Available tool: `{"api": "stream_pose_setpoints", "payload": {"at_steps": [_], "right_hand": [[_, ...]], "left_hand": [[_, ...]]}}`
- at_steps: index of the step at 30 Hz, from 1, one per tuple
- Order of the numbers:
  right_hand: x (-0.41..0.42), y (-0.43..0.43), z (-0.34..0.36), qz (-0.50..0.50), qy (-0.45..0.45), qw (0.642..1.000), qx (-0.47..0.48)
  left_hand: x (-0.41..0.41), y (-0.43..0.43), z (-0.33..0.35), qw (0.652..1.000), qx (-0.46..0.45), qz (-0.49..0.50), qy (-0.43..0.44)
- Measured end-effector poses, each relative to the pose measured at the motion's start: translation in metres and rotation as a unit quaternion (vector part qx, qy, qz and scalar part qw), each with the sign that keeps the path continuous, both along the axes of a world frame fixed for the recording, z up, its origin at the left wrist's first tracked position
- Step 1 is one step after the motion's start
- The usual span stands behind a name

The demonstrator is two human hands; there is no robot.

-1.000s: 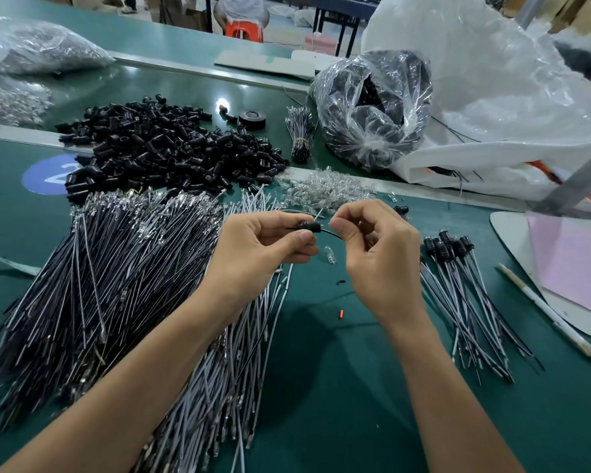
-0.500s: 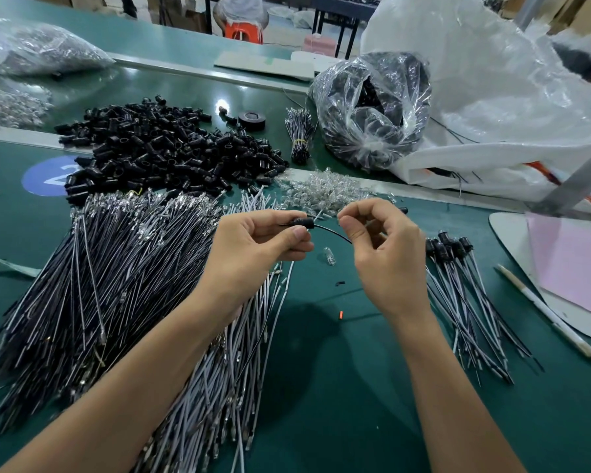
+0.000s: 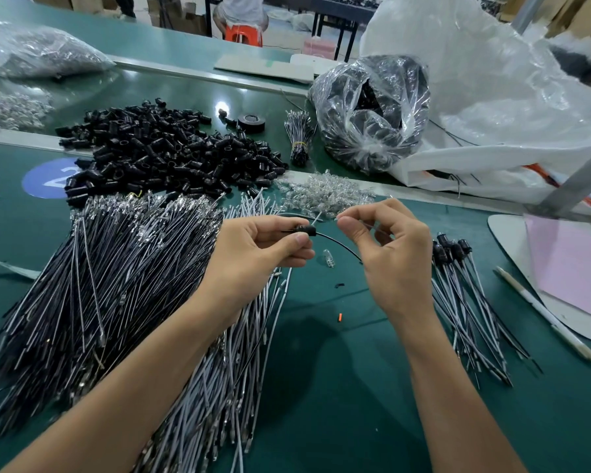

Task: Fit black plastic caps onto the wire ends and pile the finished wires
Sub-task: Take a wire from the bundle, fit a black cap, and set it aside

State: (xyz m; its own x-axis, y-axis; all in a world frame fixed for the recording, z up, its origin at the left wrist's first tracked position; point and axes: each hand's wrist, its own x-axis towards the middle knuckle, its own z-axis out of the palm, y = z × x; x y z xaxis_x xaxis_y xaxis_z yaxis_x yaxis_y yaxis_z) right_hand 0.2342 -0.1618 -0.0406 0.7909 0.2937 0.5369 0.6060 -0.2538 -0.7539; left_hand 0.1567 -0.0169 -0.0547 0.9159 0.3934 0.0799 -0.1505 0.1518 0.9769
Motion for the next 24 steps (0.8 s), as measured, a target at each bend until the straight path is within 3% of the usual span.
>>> {"api": "stream_pose_setpoints", "payload": {"at_steps": [10, 16, 24], "right_hand": [[-0.0016, -0.0014, -0.0011, 0.017, 0.005, 1.000, 0.014], [0.0002, -0.0010, -0.0029, 0.014, -0.005, 0.999, -0.047], [0.0009, -0.0020, -0.0036, 0.004, -0.068, 0.997, -0.048]], "left_hand": [[-0.0006, -0.0010, 0.0009, 1.000, 0.001, -0.006, 0.001], [-0.0002, -0.0004, 0.0000, 1.000, -0.006, 0.000, -0.002], [-0.0001, 0.0006, -0.0003, 1.000, -0.023, 0.008, -0.004]]}}
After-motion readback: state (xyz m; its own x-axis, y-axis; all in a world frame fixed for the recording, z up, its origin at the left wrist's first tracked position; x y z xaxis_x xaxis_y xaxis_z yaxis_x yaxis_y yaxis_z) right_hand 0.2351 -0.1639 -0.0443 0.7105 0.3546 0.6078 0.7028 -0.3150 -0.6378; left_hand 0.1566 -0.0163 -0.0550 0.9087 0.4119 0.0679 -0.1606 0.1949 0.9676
